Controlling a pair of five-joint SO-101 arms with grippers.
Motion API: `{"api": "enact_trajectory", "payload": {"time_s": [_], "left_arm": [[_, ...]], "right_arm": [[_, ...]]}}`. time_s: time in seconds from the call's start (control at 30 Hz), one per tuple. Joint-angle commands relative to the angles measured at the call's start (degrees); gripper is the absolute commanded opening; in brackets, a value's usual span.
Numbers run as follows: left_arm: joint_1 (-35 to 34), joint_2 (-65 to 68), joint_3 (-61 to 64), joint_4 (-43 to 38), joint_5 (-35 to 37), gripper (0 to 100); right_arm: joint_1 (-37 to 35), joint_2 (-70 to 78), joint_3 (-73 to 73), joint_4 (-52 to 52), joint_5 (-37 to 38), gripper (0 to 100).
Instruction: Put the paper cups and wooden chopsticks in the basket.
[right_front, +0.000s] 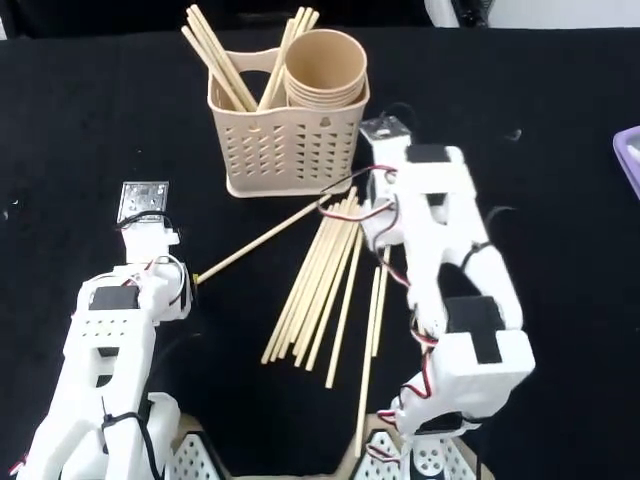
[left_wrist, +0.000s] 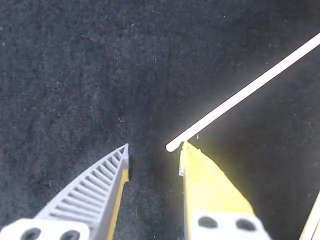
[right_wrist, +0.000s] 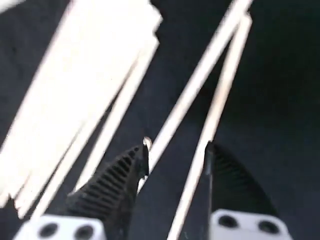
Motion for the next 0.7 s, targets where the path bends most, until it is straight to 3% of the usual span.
{"api": "enact_trajectory", "payload": {"time_s": [0.0,0.23,0.4,0.67], "left_arm": [[-0.4,0.1,-1.6,-1.1,0.2,17],[-0.4,0.1,-1.6,-1.1,0.2,17],[-0.4,0.1,-1.6,-1.1,0.2,17],[-0.4,0.1,-1.6,-1.1,0.2,17]], "right_arm": [[-1.5,0.7,0.1,-4.7,-2.4,19.8],[2.6,5.1,-0.4,-7.9,-2.4,19.9],[2.5,5.7,0.0,-7.4,-2.3,27.0],[2.5,5.6,-0.7,-4.6,-2.1,25.4]]}}
